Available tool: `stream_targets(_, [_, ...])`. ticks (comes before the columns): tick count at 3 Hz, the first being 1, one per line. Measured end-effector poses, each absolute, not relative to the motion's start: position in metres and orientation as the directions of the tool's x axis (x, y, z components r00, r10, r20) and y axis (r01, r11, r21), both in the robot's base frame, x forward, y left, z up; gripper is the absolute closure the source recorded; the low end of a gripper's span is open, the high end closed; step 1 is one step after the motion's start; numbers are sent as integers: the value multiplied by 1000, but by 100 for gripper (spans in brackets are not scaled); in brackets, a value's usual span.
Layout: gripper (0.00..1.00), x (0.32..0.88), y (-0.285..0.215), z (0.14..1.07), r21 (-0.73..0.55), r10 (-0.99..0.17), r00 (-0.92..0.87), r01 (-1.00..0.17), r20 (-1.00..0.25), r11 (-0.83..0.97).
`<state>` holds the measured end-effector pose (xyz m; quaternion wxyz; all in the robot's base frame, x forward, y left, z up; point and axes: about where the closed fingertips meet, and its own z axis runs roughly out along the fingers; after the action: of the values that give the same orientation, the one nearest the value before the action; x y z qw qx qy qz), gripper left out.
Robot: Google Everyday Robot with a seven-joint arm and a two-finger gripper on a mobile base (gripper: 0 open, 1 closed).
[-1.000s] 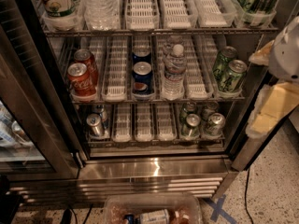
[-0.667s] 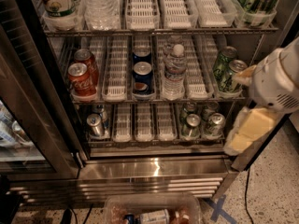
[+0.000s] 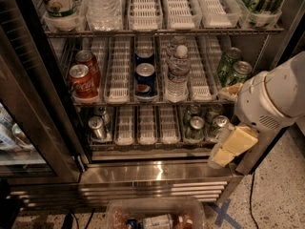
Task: Pick water bottle from bottom shelf of fridge
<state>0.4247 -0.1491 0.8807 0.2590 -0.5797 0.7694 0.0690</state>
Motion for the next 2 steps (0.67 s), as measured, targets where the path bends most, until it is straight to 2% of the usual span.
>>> stream_targets(2, [0,430,-138,868,-212,-767,-231,-878,-598,429])
